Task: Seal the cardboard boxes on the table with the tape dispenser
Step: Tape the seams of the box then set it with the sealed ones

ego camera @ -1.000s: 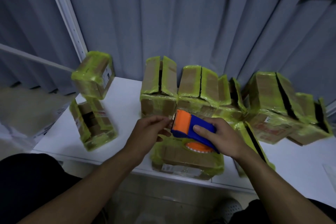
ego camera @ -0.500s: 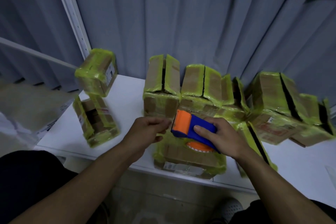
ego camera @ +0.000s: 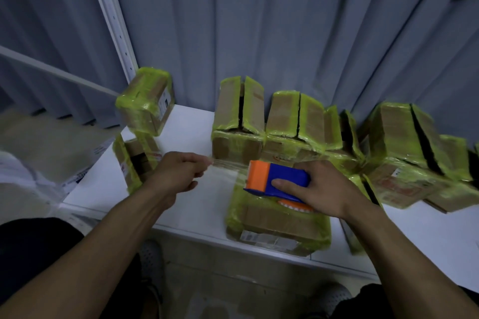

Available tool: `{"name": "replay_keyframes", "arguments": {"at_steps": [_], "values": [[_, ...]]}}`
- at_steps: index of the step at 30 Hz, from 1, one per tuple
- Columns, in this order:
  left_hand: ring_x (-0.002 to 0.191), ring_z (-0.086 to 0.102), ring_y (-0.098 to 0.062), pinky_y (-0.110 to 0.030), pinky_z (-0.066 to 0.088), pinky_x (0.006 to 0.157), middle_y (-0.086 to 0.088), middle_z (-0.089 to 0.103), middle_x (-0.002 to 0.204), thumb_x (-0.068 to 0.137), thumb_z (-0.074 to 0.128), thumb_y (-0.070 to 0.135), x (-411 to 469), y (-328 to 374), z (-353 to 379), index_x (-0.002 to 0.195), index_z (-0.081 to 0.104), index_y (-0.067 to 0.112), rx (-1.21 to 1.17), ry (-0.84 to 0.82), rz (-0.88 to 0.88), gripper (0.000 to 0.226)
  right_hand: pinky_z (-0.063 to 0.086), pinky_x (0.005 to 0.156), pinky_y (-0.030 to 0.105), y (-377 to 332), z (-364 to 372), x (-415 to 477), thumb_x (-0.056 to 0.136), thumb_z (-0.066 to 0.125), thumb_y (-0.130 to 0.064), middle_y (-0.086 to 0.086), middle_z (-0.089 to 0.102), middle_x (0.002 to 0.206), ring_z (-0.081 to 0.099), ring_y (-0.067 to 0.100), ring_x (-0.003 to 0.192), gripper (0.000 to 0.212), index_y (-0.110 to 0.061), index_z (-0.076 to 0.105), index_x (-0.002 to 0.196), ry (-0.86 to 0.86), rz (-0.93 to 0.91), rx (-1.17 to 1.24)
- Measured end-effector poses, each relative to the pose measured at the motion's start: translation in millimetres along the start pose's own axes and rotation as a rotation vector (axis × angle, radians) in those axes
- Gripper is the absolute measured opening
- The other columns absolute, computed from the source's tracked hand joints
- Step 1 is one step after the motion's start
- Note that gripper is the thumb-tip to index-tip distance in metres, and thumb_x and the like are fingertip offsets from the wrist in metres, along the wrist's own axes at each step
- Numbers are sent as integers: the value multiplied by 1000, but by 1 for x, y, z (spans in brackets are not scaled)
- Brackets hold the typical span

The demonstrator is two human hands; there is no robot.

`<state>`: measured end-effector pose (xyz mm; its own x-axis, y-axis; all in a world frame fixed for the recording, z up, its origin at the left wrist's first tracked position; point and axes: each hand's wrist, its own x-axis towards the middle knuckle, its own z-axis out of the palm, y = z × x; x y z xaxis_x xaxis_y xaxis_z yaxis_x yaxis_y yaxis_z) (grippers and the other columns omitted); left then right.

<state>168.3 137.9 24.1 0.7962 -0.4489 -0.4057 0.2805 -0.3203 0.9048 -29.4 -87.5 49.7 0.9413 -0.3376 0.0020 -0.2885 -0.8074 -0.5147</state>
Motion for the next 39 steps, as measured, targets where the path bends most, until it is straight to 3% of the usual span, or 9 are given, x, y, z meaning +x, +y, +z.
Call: {"name": "replay_keyframes", "arguments": {"at_steps": [12, 16, 22, 26, 29, 32, 36, 39], "values": [[81, 69, -23, -25, 57, 55, -7, 69, 96, 94, 66, 12, 19, -49, 11, 101, 72, 8, -183, 44, -176, 11, 43, 57, 31, -14, 13, 18, 75, 50, -92, -5, 61, 66, 60, 9, 60, 66, -27, 60, 73, -119, 142, -258], [86, 66, -25, -29, 59, 66, -8, 65, 103, 98, 55, 7, 24, -63, 17, 101, 72, 8, -213, 11, -233, 17, 54, 66, 39, -18, 16, 26, 81, 40, -91, -2, 62, 64, 61, 16, 60, 71, -24, 62, 72, -105, 167, -306], [85, 64, -24, -29, 59, 69, -12, 65, 103, 91, 68, 7, 35, -77, 22, 99, 68, 3, -299, 45, -296, 9, 57, 68, 39, -23, 23, 44, 84, 47, -84, -1, 65, 65, 63, 16, 62, 69, -20, 69, 71, -98, 198, -357], [88, 65, -25, -31, 60, 72, -12, 66, 105, 90, 69, 9, 35, -88, 31, 99, 66, 5, -222, 1, -367, 11, 57, 70, 39, -20, 26, 51, 77, 53, -87, 1, 65, 70, 64, 19, 68, 69, -20, 69, 73, -142, 286, -365], [92, 67, -25, -30, 60, 72, -10, 66, 107, 89, 69, 11, 35, -95, 38, 103, 66, 7, -188, -35, -385, 14, 51, 62, 35, -14, 31, 53, 73, 54, -90, 2, 62, 70, 63, 20, 69, 71, -19, 62, 74, -169, 333, -353], [96, 68, -23, -25, 58, 64, -8, 68, 109, 88, 72, 17, 35, -97, 44, 109, 66, 9, -132, -80, -397, 23, 40, 55, 32, -15, 34, 53, 74, 56, -89, 2, 57, 68, 59, 20, 66, 70, -19, 54, 72, -168, 346, -355], [94, 69, -16, -17, 43, 48, -2, 70, 110, 86, 75, 32, 33, -96, 48, 117, 67, 12, -5, -183, -395, 38, 37, 52, 31, -19, 35, 50, 74, 58, -87, 4, 58, 68, 59, 20, 64, 71, -17, 54, 72, -159, 356, -354], [97, 67, -17, -20, 45, 54, 0, 65, 107, 83, 77, 37, 34, -96, 51, 110, 60, 8, 146, -218, -331, 43, 37, 53, 31, -19, 36, 49, 75, 60, -86, 5, 58, 66, 60, 20, 63, 70, -15, 57, 71, -149, 358, -350]]}}
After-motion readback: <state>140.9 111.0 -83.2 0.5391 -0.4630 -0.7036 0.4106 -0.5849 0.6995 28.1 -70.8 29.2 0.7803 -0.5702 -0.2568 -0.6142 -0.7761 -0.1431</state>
